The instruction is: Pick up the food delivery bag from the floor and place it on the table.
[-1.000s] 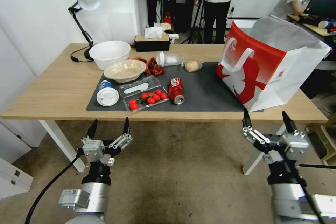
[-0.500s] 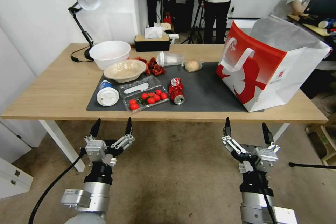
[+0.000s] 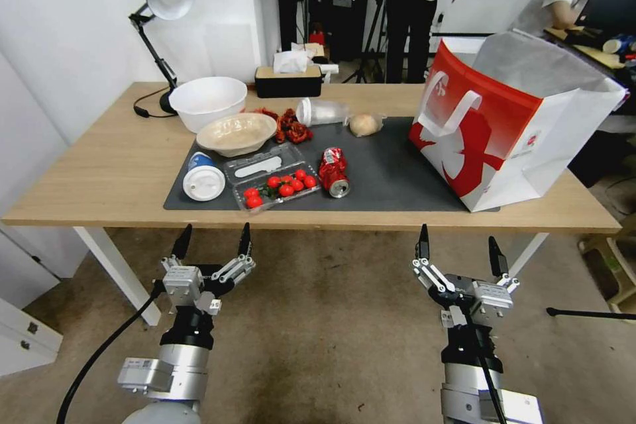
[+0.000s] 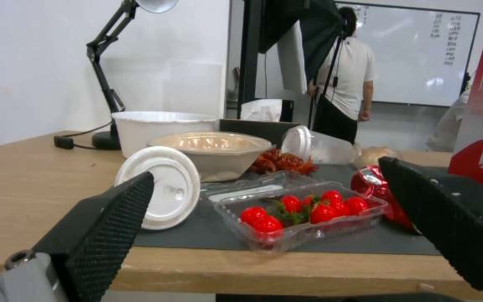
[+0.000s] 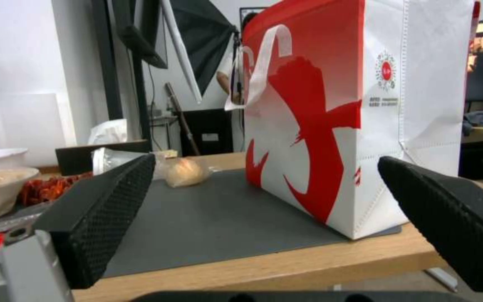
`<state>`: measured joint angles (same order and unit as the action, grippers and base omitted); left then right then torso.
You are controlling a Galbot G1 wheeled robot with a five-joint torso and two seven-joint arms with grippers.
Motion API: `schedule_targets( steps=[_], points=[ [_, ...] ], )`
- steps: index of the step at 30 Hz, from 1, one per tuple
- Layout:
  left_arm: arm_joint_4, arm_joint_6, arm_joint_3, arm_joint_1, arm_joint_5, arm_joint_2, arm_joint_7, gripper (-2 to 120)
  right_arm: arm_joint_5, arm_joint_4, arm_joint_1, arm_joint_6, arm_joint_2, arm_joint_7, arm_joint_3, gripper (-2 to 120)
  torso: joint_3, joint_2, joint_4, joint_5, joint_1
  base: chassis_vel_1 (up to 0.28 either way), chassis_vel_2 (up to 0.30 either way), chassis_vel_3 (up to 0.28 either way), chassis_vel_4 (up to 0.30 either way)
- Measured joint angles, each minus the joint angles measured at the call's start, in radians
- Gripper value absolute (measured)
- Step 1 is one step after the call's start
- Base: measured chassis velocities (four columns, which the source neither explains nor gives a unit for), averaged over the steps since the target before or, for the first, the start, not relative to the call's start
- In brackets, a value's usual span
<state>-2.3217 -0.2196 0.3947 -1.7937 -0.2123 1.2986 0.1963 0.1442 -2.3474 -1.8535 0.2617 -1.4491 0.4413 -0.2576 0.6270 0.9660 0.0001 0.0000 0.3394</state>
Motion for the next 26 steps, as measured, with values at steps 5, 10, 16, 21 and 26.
schedule_targets(
  steps=[5, 10, 16, 21, 26],
  points=[
    [0.000, 0.000, 0.000, 0.000, 0.000, 0.000, 0.001, 100, 0.000, 0.000, 0.000, 0.000, 0.001, 0.000, -0.001, 100, 0.000, 0.000, 0.0000, 0.0000, 0.000, 0.000, 0.000, 0.000, 0.000],
    [0.000, 0.000, 0.000, 0.000, -0.001, 0.000, 0.001, 100, -0.001, 0.000, 0.000, 0.000, 0.002, -0.001, -0.002, 100, 0.000, 0.000, 0.0000, 0.0000, 0.000, 0.000, 0.000, 0.000, 0.000],
    [0.000, 0.001, 0.000, 0.000, -0.001, 0.000, 0.002, 100, -0.002, 0.000, 0.000, 0.000, 0.002, -0.001, -0.002, 100, 0.000, 0.000, 0.0000, 0.0001, 0.000, 0.000, 0.000, 0.000, 0.000],
    [0.000, 0.001, 0.000, 0.000, -0.001, 0.000, 0.002, 100, -0.003, 0.000, 0.000, 0.000, 0.003, -0.001, -0.002, 100, 0.000, 0.000, 0.0000, 0.0000, 0.000, 0.000, 0.000, 0.000, 0.000],
    [0.000, 0.001, 0.000, 0.000, -0.001, 0.000, 0.002, 100, -0.003, 0.000, 0.000, 0.000, 0.003, -0.002, -0.003, 100, 0.000, 0.000, 0.0000, 0.0000, 0.000, 0.000, 0.000, 0.000, 0.000]
  ],
)
